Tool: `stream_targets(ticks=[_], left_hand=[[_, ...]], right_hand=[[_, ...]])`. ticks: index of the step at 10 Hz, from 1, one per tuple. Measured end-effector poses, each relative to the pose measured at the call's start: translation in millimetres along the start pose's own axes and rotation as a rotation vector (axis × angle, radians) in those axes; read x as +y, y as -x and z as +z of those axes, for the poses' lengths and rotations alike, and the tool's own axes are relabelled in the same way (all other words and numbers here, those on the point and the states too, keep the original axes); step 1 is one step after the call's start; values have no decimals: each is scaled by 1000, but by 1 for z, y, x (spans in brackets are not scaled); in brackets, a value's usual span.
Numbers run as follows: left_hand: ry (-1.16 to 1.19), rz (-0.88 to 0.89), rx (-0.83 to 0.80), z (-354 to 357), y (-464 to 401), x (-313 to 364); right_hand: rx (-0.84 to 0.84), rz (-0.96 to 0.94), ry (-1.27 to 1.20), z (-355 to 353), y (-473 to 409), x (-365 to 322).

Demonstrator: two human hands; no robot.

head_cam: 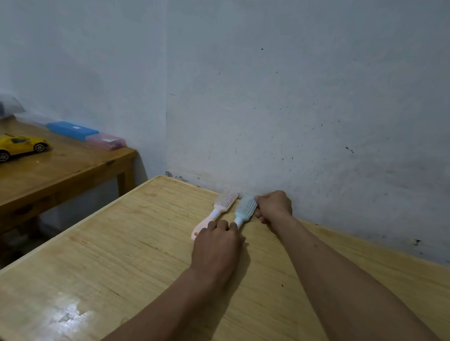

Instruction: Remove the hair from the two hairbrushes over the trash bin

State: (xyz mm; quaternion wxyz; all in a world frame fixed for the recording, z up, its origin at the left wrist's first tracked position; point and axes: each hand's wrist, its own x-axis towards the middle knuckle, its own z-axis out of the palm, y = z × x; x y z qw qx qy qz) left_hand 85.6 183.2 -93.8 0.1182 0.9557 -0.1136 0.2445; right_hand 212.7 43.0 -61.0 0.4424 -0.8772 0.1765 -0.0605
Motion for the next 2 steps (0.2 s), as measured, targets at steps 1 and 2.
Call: stream_targets(ticks=[1, 2], left_hand=[[55, -29, -11, -6, -3, 3], [83, -50, -6, -6, 1, 1]], right_hand=[[16, 26, 20, 0, 6, -5], [17, 62, -53, -3, 11, -10]])
